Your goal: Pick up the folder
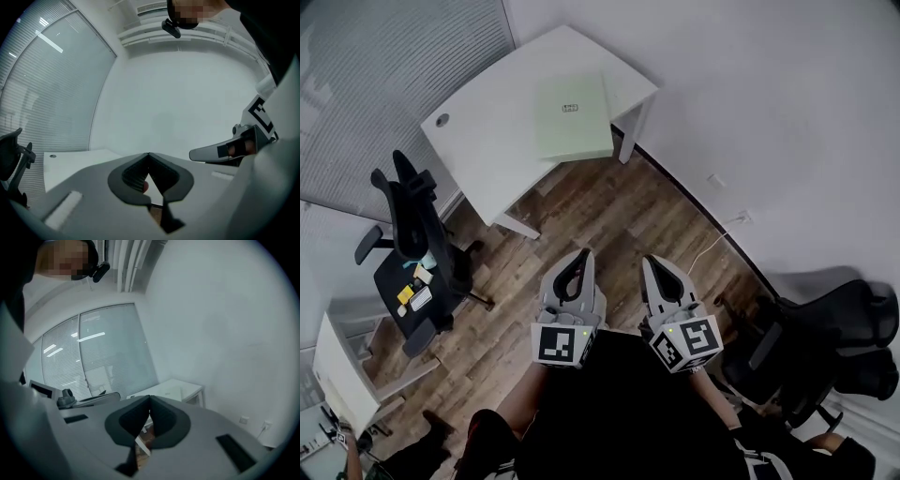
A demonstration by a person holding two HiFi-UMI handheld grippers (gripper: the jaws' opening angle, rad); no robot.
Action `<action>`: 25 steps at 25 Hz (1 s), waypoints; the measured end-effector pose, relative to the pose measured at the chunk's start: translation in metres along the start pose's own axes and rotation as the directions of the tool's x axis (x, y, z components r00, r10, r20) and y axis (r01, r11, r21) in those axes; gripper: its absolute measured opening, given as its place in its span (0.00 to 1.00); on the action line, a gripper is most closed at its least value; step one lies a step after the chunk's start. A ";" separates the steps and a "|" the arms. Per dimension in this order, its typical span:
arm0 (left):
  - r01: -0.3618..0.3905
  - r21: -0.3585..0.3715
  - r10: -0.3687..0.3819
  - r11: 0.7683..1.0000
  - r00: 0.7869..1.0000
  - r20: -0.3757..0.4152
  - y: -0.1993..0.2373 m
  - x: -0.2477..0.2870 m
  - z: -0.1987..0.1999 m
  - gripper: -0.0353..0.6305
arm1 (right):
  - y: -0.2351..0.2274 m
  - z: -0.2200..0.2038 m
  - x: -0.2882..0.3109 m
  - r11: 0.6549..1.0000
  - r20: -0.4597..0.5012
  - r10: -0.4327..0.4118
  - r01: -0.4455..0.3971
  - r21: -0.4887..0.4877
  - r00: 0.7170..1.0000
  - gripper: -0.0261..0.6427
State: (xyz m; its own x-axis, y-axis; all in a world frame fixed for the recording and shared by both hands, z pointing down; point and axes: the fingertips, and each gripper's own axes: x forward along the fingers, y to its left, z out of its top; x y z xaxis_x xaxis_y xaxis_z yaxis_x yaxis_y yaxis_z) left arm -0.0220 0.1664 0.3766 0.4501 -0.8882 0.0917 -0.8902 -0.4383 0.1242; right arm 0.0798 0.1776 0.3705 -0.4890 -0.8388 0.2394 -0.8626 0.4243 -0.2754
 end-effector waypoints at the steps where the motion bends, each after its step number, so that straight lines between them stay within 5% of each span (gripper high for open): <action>1: 0.005 0.000 -0.005 1.000 1.000 0.002 0.002 0.007 0.002 0.06 | -0.003 0.003 0.004 1.000 0.004 -0.007 0.007 0.002 1.000 0.04; 12: 0.081 0.002 -0.081 0.997 0.996 -0.021 0.023 0.063 0.019 0.06 | -0.025 0.023 0.049 0.996 0.034 -0.080 0.079 0.030 0.996 0.04; 25: 0.004 -0.019 -0.003 1.000 0.999 0.036 0.081 0.065 0.039 0.06 | -0.008 0.040 0.107 1.000 -0.012 -0.022 0.022 -0.021 1.000 0.04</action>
State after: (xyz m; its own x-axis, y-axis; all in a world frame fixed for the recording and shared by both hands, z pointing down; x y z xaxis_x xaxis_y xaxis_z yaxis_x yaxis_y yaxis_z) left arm -0.0678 0.0673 0.3544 0.4499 -0.8913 0.0554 -0.8871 -0.4389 0.1430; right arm 0.0398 0.0707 0.3609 -0.4715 -0.8436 0.2569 -0.8756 0.4131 -0.2505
